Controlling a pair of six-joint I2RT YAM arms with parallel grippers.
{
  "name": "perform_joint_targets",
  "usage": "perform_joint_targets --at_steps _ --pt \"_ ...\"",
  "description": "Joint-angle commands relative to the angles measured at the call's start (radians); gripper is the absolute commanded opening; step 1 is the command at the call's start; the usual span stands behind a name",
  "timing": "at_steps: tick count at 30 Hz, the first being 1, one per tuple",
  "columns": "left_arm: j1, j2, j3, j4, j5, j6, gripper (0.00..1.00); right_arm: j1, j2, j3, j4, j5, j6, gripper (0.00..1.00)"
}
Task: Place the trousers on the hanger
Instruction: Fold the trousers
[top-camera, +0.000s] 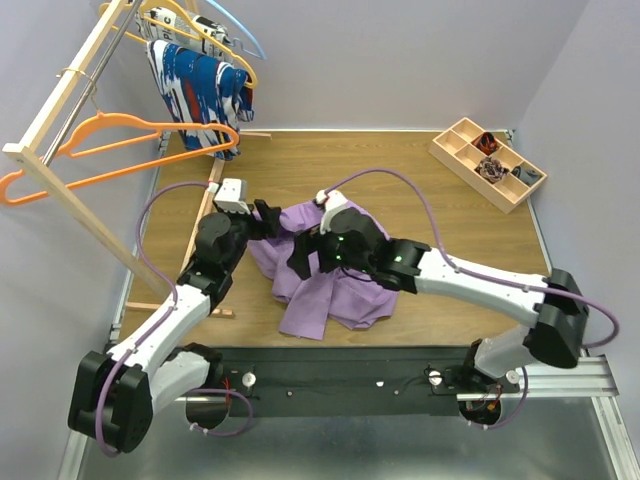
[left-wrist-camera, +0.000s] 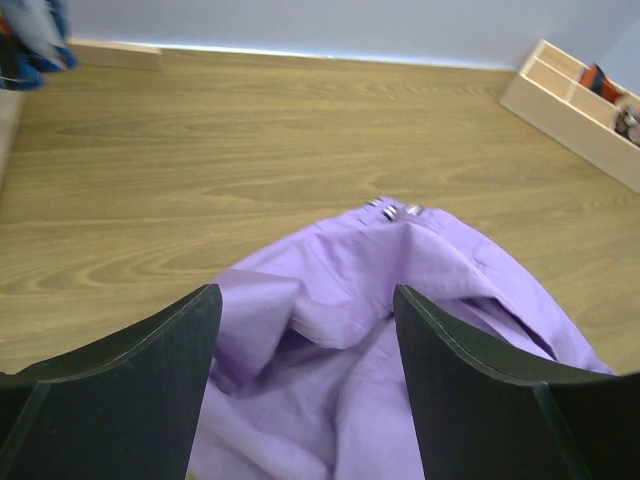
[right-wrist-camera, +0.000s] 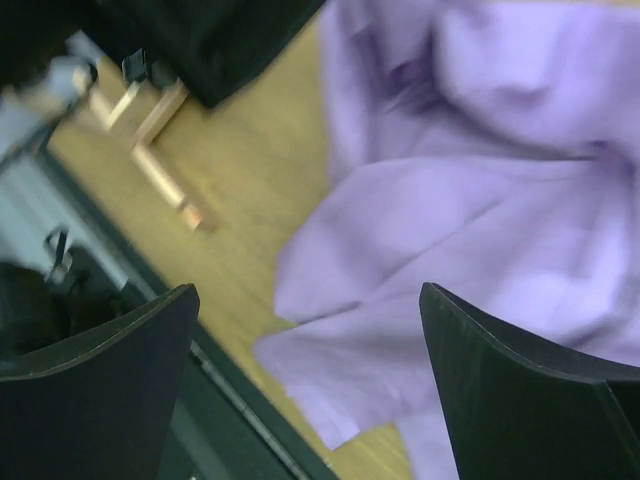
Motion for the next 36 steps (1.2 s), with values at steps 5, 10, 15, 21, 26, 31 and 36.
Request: perform_joint_targets --at_steps 5,10,15,21,26,31,36 --pt "-0.136 0.038 0.027 0.032 0.093 0.017 0.79 -0.275 -0.158 -0.155 -0.029 0.196 0.074 1.0" --pt "-0.218 0.072 0.041 0.053 0.162 -0.003 0.79 -0.41 -0.103 -0.243 -0.027 0.165 0.105 1.0" --pt "-0.235 0.128 0.022 0.099 0.23 -0.031 0.79 -0.464 -0.021 -0.272 -0.01 0.128 0.099 1.0" --pt "-0.249 0.188 -0.008 0.175 0.331 -0.077 0.79 -0.481 0.021 -0.292 0.034 0.07 0.102 1.0" --pt "-0.259 0.25 -0.01 0.181 0.357 -0.09 0.79 -0.487 0.051 -0.301 0.049 0.025 0.126 1.0" --pt "-0.267 0.293 -0.022 0.181 0.352 -0.1 0.79 -0.487 0.08 -0.317 0.074 0.001 0.139 1.0" --pt "-0.281 0.329 -0.025 0.182 0.349 -0.1 0.79 -0.487 0.112 -0.315 0.094 -0.008 0.139 0.98"
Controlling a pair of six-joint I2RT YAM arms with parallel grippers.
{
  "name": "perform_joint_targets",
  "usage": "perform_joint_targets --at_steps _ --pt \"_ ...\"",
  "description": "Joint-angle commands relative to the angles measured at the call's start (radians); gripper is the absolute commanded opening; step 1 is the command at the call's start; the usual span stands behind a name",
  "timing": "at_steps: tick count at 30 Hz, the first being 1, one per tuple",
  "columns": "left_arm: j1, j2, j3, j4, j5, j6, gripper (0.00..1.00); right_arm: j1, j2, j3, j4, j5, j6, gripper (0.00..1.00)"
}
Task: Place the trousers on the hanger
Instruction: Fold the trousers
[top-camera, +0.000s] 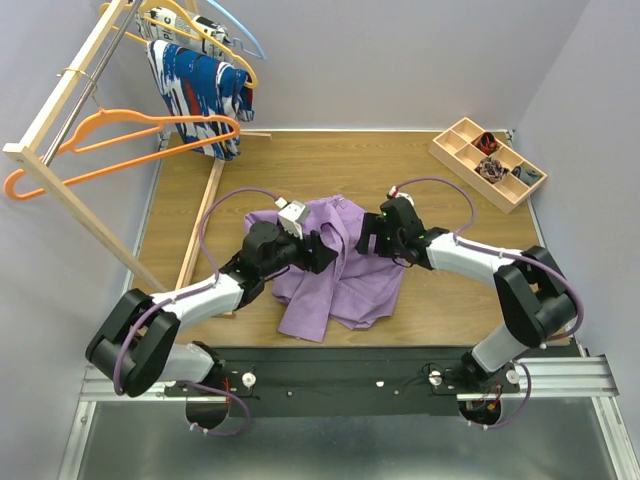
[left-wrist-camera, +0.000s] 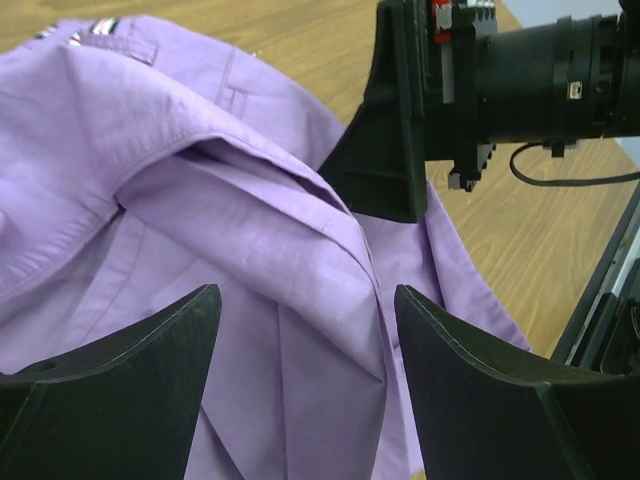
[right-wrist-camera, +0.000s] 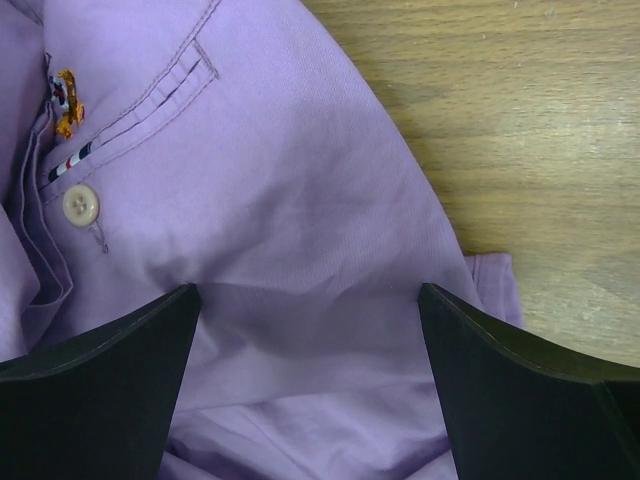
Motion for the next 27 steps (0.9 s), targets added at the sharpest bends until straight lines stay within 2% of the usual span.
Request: perform_joint_targets --at_steps 1,4,5,7,8,10,11,13,14,16,22,26,27 --pt "-0.021 0.03 -0.01 0.029 0.033 -0.008 0.79 -0.006 0.047 -0.012 0.038 -0.039 0.013 0.97" --pt "-0.032 0.046 -0.01 0.048 0.047 -0.008 0.79 -0.006 0.073 -0.007 0.042 -0.043 0.01 0.88" --pt "-0.037 0.052 -0.016 0.058 0.051 -0.012 0.79 -0.006 0.078 -0.004 0.045 -0.045 0.01 0.82" --pt "-0.038 0.058 -0.02 0.093 0.068 -0.018 0.75 -0.006 0.088 -0.006 0.047 -0.043 0.01 0.76" --pt "-0.038 0.067 -0.025 0.105 0.073 -0.019 0.65 -0.006 0.09 -0.007 0.048 -0.042 0.013 0.66" --pt "-0.038 0.073 -0.025 0.118 0.062 -0.024 0.46 -0.007 0.09 -0.009 0.048 -0.034 0.013 0.52" --pt "-0.038 0.07 -0.033 0.121 0.045 -0.03 0.27 -0.009 0.087 -0.01 0.048 -0.03 0.011 0.37" --pt "-0.038 0.057 -0.042 0.142 0.015 -0.036 0.11 -0.019 0.076 -0.015 0.048 -0.022 0.016 0.23" --pt "-0.038 0.04 -0.045 0.145 0.002 -0.042 0.0 -0.025 0.072 -0.021 0.047 -0.022 0.016 0.11" --pt "-0.037 0.017 -0.047 0.147 -0.034 -0.041 0.0 -0.047 0.056 -0.027 0.047 -0.019 0.016 0.01" --pt "0.0 -0.104 -0.024 0.064 -0.126 0.002 0.0 -0.142 -0.08 -0.044 0.031 0.004 0.001 0.01" --pt "0.081 -0.209 0.021 -0.06 -0.185 0.06 0.0 -0.234 -0.218 -0.052 -0.039 0.062 -0.016 0.01" --pt "0.131 -0.219 0.026 -0.094 -0.184 0.071 0.0 -0.254 -0.275 -0.052 -0.053 0.084 -0.024 0.01"
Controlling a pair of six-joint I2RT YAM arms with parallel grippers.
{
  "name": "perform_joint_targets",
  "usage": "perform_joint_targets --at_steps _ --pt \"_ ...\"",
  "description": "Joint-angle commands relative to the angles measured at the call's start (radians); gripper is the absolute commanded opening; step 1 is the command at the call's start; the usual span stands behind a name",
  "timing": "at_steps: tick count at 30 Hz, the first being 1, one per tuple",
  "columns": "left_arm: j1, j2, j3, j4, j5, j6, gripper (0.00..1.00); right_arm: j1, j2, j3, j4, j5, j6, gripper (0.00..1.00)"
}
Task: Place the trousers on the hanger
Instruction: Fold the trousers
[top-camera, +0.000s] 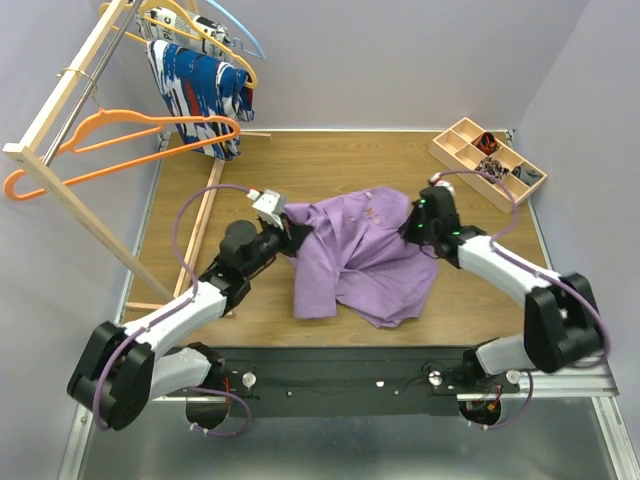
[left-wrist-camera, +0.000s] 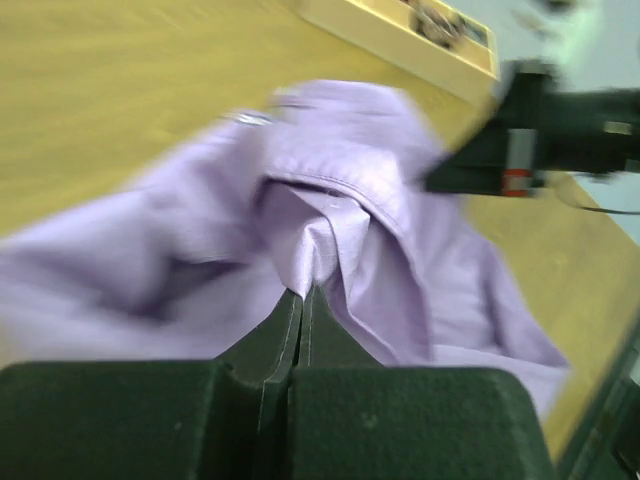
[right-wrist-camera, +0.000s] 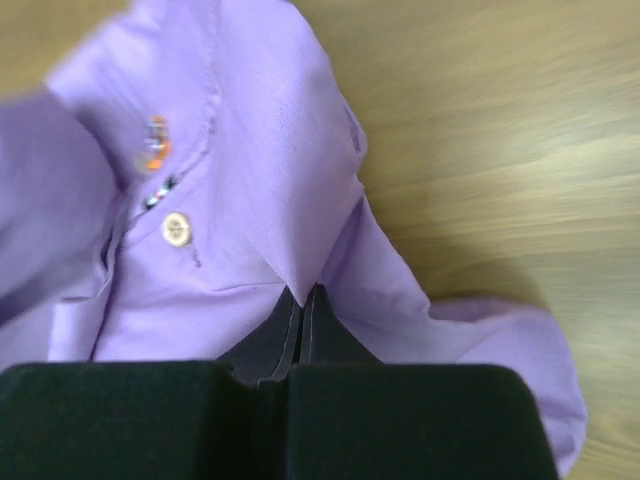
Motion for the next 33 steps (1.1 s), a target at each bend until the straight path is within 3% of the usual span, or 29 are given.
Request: perform_joint_targets --at_steps 1,10,24,33 --pt "0.127 -0.089 0.056 -0.131 -0.087 0.085 0.0 -0.143 -0.203 -0.011 -0.089 0.125 -0.036 0.01" --pt "0.312 -0.057 0.11 -0.258 -0.341 0.133 0.0 -0.317 -0.3 -0.011 -0.184 0.223 -0.05 0.01" --pt "0.65 0.009 0.18 -0.219 -0.368 0.147 0.0 -0.357 -0.254 -0.05 -0.193 0.363 -0.036 0.04" --pt "0.69 0.034 0.242 -0.199 -0.329 0.133 0.0 -0.409 -0.286 -0.043 -0.202 0.412 -0.053 0.07"
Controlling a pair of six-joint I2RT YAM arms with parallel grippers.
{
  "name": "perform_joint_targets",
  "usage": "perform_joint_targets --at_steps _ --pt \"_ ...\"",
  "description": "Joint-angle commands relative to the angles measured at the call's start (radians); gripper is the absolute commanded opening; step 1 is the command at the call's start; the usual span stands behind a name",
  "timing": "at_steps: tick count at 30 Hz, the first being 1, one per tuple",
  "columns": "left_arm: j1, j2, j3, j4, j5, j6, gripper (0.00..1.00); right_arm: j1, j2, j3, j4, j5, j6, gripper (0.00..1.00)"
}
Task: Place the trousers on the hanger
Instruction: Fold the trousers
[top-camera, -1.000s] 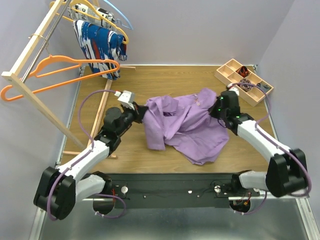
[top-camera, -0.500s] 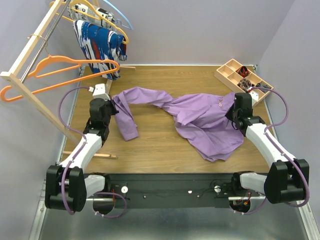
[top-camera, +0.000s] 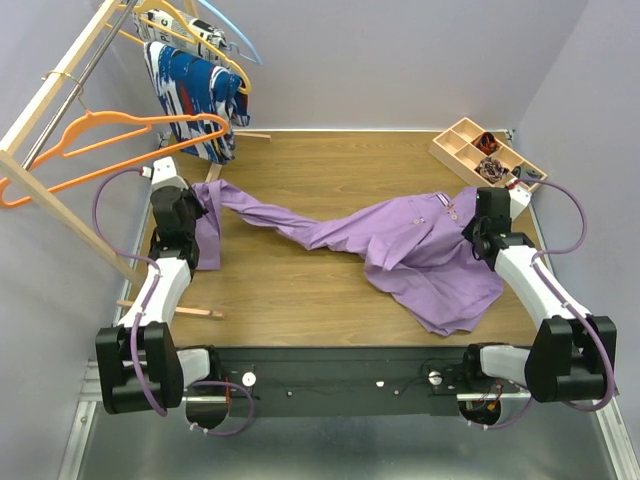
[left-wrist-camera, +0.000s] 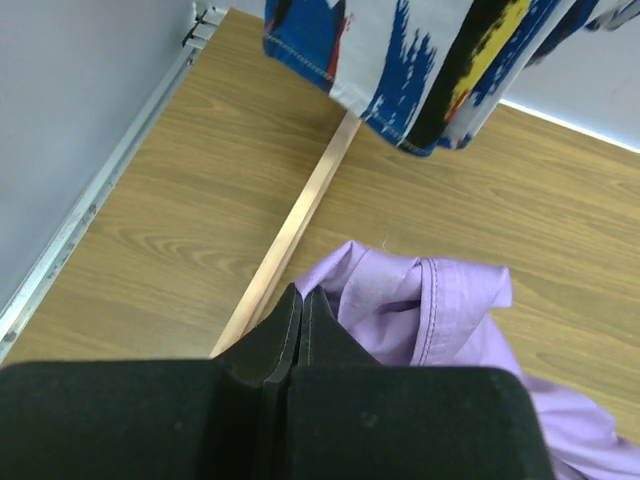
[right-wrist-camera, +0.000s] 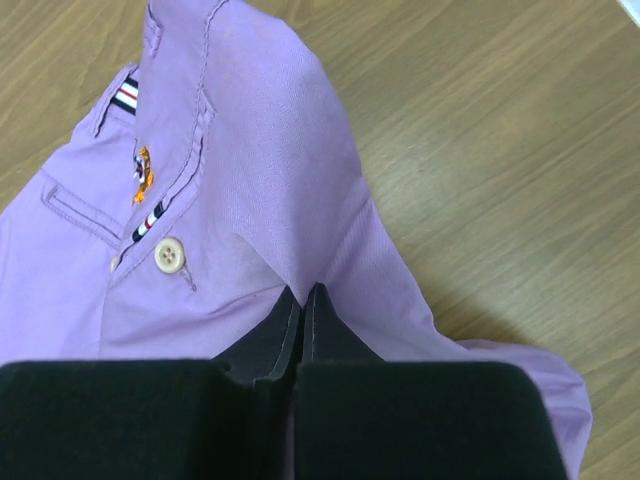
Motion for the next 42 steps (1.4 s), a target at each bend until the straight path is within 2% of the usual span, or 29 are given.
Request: perform_joint_targets --at_steps 1,4,5,6,7,8,9,10,14,20,23,25,32,34,36,42 --pt "0.014 0.0 0.064 0.045 0.018 -0.008 0.0 -0.035 -0.035 -0.002 -0.003 0.108 -0.015 0.07" --pt "0.016 0.009 0.061 0.074 0.1 -0.021 0.0 -0.035 -0.037 0.002 -0.006 0.1 -0.024 0.13" --pt "0.014 0.02 0.058 0.08 0.115 -0.024 0.03 -0.035 -0.039 0.005 -0.011 0.099 -0.024 0.15" --pt "0.01 0.026 0.055 0.085 0.146 -0.025 0.1 -0.035 -0.037 0.007 -0.015 0.092 -0.03 0.33" --pt "0.0 0.032 0.055 0.083 0.166 -0.022 0.18 -0.035 -0.039 0.016 -0.02 0.074 -0.031 0.44" --pt "-0.009 0.043 0.055 0.085 0.166 -0.018 0.31 -0.035 -0.04 0.021 -0.026 0.06 -0.033 0.57" --pt "-0.041 0.046 0.057 0.082 0.164 -0.01 0.36 -0.036 -0.046 0.022 -0.029 0.04 -0.039 0.73" --pt "-0.055 0.048 0.057 0.077 0.152 -0.001 0.41 -0.035 -0.06 0.03 -0.032 -0.007 -0.041 0.75" --pt "-0.095 0.046 0.06 0.059 0.129 0.01 0.68 -0.035 -0.133 0.03 -0.035 -0.16 -0.039 0.79" --pt "-0.223 0.006 0.038 0.031 0.001 0.016 0.7 -0.004 -0.241 0.015 0.009 -0.352 -0.053 0.86" --pt "-0.254 0.034 0.032 0.005 -0.04 0.019 0.7 0.034 -0.235 0.01 0.052 -0.42 -0.045 0.93" --pt "-0.253 0.057 0.02 -0.015 -0.07 0.022 0.72 0.068 -0.2 0.007 0.079 -0.444 -0.038 0.94" --pt "-0.228 0.121 0.017 -0.05 -0.132 0.005 0.76 0.336 -0.02 0.03 0.173 -0.412 -0.004 0.94" --pt "-0.227 0.124 0.017 -0.061 -0.144 -0.001 0.76 0.373 0.006 0.03 0.178 -0.402 0.01 0.94" --pt "-0.227 0.146 0.031 -0.073 -0.161 -0.005 0.84 0.416 0.037 0.021 0.184 -0.366 0.019 0.94" --pt "-0.221 0.231 0.044 -0.104 -0.217 0.01 0.84 0.458 0.089 -0.045 0.193 -0.326 0.058 0.94"
